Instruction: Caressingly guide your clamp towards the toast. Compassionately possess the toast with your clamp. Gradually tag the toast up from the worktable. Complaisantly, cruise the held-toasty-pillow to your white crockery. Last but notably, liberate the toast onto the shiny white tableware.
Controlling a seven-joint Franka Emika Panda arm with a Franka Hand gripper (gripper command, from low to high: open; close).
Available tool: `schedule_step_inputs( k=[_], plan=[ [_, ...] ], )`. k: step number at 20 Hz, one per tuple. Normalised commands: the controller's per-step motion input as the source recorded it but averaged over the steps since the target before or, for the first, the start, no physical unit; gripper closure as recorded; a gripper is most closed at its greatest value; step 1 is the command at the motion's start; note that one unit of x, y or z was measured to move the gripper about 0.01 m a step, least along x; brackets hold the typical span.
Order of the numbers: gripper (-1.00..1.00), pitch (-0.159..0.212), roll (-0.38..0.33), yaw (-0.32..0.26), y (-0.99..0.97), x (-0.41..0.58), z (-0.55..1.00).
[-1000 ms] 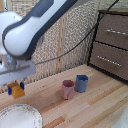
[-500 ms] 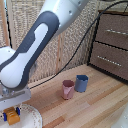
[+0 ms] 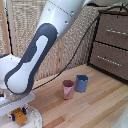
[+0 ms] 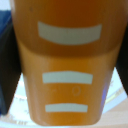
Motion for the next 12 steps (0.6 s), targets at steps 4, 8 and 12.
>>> schedule_step_inputs(
  k=[4,8,12],
  plan=[
    [1.0,-0.018,-0.073,0.081,0.25,0.054,-0.48],
    [-1.0,-0.076,0.0,0.051,0.11,0.019,-0.16],
    [-1.0,-0.065,0.011,0.05,-0.09,0.029,0.48]
  ],
)
